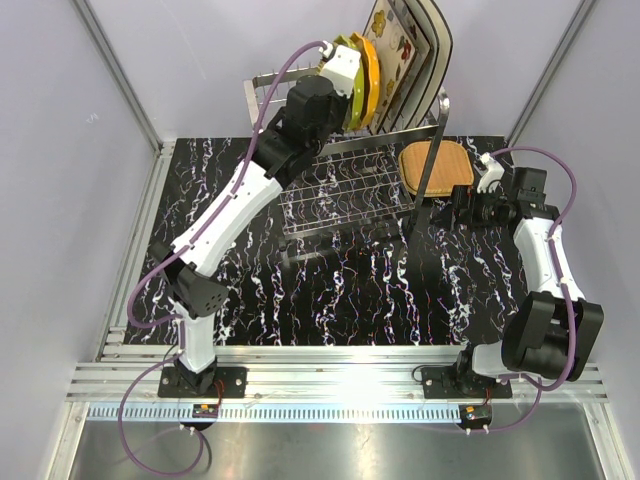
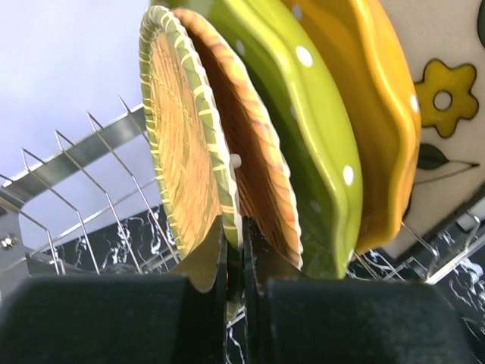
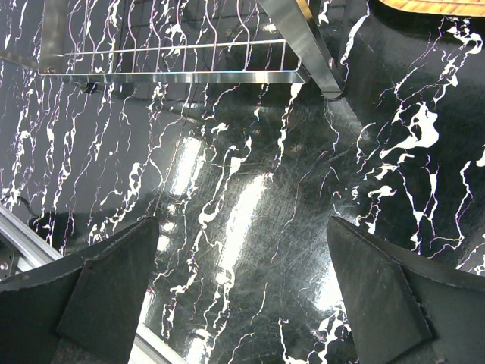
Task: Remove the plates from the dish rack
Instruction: Grab a plate with the left arm
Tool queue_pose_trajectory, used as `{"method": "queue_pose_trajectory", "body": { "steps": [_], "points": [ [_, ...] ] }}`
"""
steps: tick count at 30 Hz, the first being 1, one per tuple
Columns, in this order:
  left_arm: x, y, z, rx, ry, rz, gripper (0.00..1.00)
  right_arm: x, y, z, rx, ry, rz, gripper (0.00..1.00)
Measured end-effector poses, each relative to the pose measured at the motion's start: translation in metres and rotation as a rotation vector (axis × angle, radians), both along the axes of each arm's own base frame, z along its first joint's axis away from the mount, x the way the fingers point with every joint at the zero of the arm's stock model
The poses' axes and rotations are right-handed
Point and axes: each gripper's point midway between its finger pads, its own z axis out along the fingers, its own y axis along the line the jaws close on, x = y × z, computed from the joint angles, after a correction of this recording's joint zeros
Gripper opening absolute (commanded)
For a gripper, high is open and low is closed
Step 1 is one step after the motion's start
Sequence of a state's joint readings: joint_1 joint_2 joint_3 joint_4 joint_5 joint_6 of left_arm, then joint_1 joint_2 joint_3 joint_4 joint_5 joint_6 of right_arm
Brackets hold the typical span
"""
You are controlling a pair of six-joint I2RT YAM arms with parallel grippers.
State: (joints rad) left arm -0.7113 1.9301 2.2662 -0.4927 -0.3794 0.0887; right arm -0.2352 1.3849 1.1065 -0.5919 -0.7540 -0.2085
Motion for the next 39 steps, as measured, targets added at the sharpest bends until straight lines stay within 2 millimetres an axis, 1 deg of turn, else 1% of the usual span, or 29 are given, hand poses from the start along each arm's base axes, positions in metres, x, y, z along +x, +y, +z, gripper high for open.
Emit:
{"method": "queue_pose_trajectory", "body": {
  "steps": [2, 9, 17, 22, 27, 30, 34, 39],
  "points": [
    [0.003, 0.0, 0.002, 0.005, -0.021, 0.006, 0.0, 0.0, 0.0, 0.0, 0.0, 0.0, 0.0, 1.0],
    [0.004, 0.002, 0.005, 0.03, -0.072, 0.014, 0.0, 0.0, 0.0, 0.0, 0.005, 0.006, -0.004, 1.0],
    [0.004, 0.003, 0.012, 0.031, -0.12, 0.02, 0.0, 0.002, 0.0, 0.007, 0.007, -0.004, -0.009, 1.0],
    [-0.001, 0.009, 0.036, 0.012, -0.182, 0.022, 0.0, 0.002, 0.0, 0.007, 0.011, -0.001, -0.012, 1.0],
    [-0.012, 0.02, 0.07, -0.038, -0.251, 0.031, 0.0, 0.002, 0.0, 0.008, 0.011, -0.002, -0.012, 1.0],
    [-0.017, 0.025, 0.084, -0.065, -0.282, 0.035, 0.0, 0.003, 0.0, 0.008, 0.011, -0.003, -0.012, 1.0],
    [-0.022, 0.029, 0.096, -0.087, -0.307, 0.034, 0.0, 0.003, 0.0, 0.009, 0.01, -0.005, -0.013, 1.0],
    [-0.03, 0.03, 0.102, -0.09, -0.326, 0.009, 0.0, 0.004, 0.0, 0.013, 0.009, -0.013, -0.012, 1.0]
  ]
}}
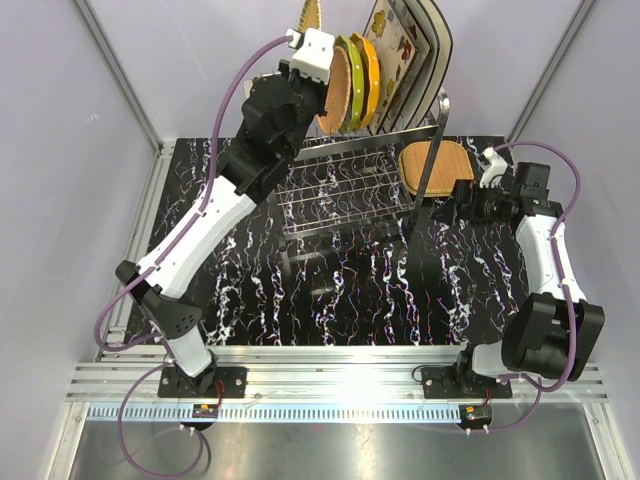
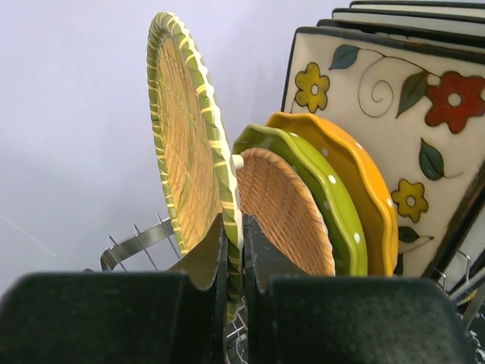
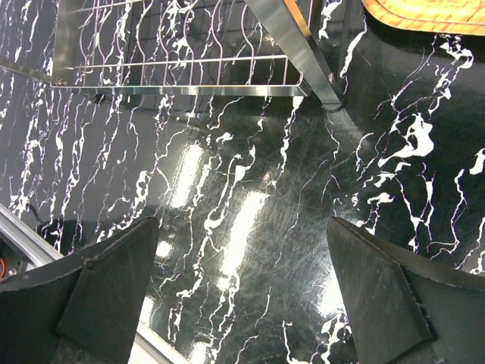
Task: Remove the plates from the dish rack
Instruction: Grab a plate with the left arm, then pass the plate from the left arm to the right
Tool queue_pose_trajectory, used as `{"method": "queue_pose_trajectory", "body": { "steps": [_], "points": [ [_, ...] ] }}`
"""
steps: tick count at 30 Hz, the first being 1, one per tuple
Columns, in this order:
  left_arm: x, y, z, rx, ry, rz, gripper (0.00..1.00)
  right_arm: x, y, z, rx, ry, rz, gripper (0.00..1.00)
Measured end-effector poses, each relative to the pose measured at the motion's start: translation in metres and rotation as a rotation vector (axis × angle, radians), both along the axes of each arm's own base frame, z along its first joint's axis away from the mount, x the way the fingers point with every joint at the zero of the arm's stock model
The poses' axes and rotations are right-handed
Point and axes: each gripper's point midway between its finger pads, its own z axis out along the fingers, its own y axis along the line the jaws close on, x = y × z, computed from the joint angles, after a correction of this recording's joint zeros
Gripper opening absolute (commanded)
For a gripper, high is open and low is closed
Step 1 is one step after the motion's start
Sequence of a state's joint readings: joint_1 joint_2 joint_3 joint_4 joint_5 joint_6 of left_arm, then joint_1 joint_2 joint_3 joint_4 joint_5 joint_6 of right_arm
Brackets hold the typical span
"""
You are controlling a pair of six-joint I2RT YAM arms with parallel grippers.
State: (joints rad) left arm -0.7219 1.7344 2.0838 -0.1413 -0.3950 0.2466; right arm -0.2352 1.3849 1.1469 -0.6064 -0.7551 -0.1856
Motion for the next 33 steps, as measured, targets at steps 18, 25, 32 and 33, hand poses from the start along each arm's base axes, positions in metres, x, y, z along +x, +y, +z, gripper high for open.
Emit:
{"method": "queue_pose_trajectory", "body": {
  "steps": [18, 25, 32, 33],
  "points": [
    [-0.129, -0.02, 0.009, 0.275, -0.186, -0.241, 0.0, -0.001, 0.006, 0.04, 0.003, -0.059, 0.065, 1.0],
    [-0.182, -0.049, -0.025, 0.475, -0.267, -0.357, 0.0, -0.004, 0.009, 0.077, -0.013, -0.119, 0.102, 1.0],
    [-0.218, -0.062, -0.064, 0.654, -0.323, -0.403, 0.0, -0.013, 0.015, 0.112, -0.003, -0.171, 0.127, 1.0],
    [-0.223, -0.063, -0.067, 0.676, -0.336, -0.405, 0.0, -0.014, 0.017, 0.116, 0.003, -0.176, 0.13, 1.0]
  ]
}}
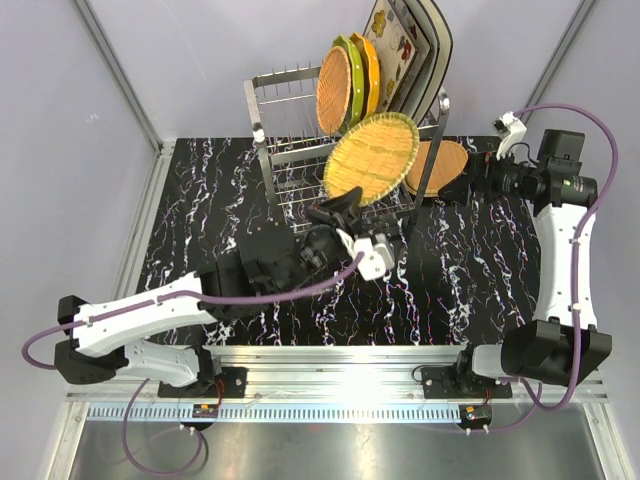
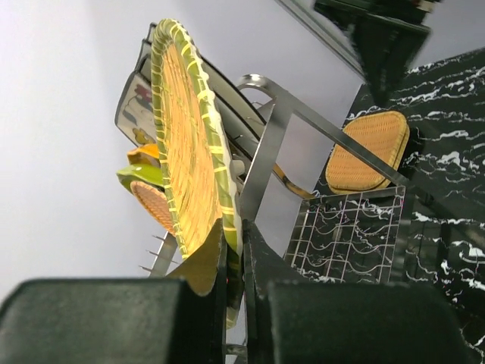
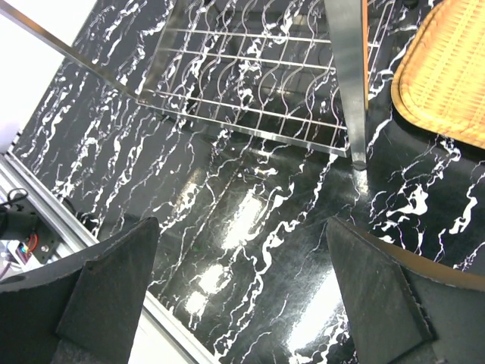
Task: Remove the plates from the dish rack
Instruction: Pass the plate from the left arm to the right
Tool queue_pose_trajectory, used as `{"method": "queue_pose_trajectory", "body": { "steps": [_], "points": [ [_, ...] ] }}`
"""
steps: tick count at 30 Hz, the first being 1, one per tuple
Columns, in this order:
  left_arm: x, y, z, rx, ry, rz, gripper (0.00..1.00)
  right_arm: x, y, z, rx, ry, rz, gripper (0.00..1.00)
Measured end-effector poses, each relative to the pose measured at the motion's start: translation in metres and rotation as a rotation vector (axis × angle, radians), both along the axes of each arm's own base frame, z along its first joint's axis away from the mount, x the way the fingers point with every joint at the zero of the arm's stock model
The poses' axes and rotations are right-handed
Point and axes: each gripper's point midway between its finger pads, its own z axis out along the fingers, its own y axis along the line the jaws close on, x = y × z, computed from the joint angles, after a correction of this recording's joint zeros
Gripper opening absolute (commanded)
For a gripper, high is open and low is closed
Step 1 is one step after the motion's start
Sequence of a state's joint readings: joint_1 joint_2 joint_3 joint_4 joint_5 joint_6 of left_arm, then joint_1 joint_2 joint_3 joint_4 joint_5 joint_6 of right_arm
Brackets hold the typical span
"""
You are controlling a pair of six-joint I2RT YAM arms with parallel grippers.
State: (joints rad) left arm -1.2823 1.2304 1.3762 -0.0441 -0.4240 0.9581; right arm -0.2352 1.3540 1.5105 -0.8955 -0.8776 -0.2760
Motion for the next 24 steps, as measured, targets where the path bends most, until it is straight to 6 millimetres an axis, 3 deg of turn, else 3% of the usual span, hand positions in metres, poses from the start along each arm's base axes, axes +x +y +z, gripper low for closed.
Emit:
{"method": "queue_pose_trajectory", "body": {
  "steps": [11, 24],
  "points": [
    [-0.04, -0.013, -0.031, 0.14, -0.124, -0.037, 0.0, -0.005, 0.003, 0.021, 0.018, -0.002, -0.012, 1.0],
    [-0.065, -0.025, -0.093, 0.317, -0.177, -0.078, 0.0, -0.012, 0.004, 0.042, 0.052, 0.001, -0.072, 1.0]
  ]
}}
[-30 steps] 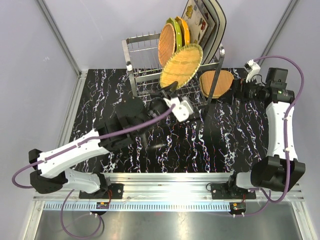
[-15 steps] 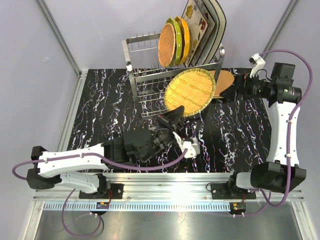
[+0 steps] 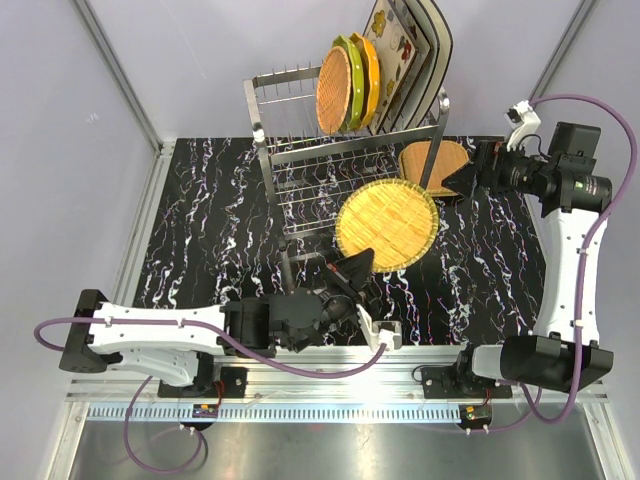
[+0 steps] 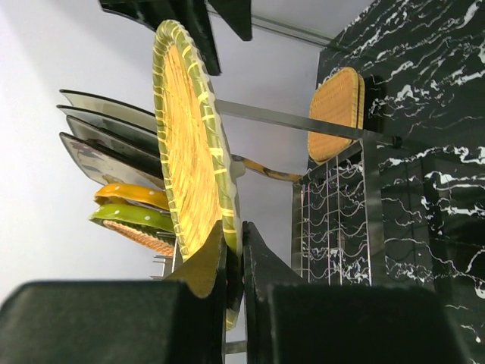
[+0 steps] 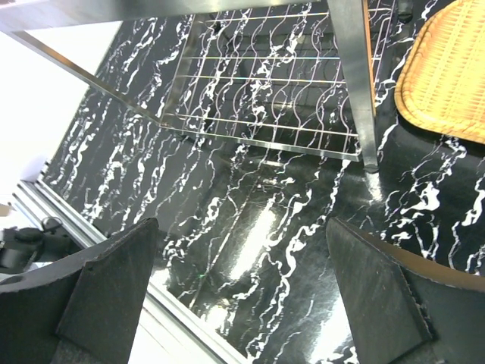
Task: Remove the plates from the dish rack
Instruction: Pass the plate from the left arm to the right
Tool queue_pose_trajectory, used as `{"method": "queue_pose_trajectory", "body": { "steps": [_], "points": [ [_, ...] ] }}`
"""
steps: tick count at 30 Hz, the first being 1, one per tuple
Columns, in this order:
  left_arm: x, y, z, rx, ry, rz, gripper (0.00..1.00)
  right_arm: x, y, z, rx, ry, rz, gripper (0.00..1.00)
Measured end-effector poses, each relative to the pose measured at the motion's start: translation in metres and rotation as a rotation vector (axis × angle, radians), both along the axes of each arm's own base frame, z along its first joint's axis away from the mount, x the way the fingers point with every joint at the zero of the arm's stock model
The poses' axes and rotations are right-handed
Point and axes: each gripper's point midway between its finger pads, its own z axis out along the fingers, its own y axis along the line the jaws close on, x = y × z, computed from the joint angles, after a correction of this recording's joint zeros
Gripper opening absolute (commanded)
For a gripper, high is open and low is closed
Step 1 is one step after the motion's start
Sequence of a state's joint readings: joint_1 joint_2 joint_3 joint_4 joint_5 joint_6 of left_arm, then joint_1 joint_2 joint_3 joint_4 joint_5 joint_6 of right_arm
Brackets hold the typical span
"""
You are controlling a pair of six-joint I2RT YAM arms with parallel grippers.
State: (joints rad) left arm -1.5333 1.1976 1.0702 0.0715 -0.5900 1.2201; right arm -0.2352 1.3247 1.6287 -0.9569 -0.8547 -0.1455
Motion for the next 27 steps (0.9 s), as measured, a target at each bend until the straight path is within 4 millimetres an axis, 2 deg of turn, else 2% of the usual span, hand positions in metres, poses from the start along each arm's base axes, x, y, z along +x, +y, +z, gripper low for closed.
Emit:
{"method": "queue_pose_trajectory", "body": {
  "steps": [9, 14, 20, 27],
  "points": [
    [0.001, -0.001, -0.04, 0.078, -0.009, 0.015, 0.0, -0.006, 0.006, 0.005, 0.071, 0.053, -0.027, 1.0],
    [0.002, -0.004, -0.071, 0.137, -0.017, 0.022, 0.0, -0.019, 0.02, 0.007, 0.17, 0.092, 0.013, 1.0],
    [0.004, -0.005, -0.105, 0.191, -0.025, 0.036, 0.0, -0.031, 0.036, -0.016, 0.279, 0.215, 0.063, 1.0],
    [0.005, -0.01, -0.113, 0.172, -0.029, 0.049, 0.0, -0.042, 0.054, -0.045, 0.303, 0.322, 0.11, 0.98]
  ]
}}
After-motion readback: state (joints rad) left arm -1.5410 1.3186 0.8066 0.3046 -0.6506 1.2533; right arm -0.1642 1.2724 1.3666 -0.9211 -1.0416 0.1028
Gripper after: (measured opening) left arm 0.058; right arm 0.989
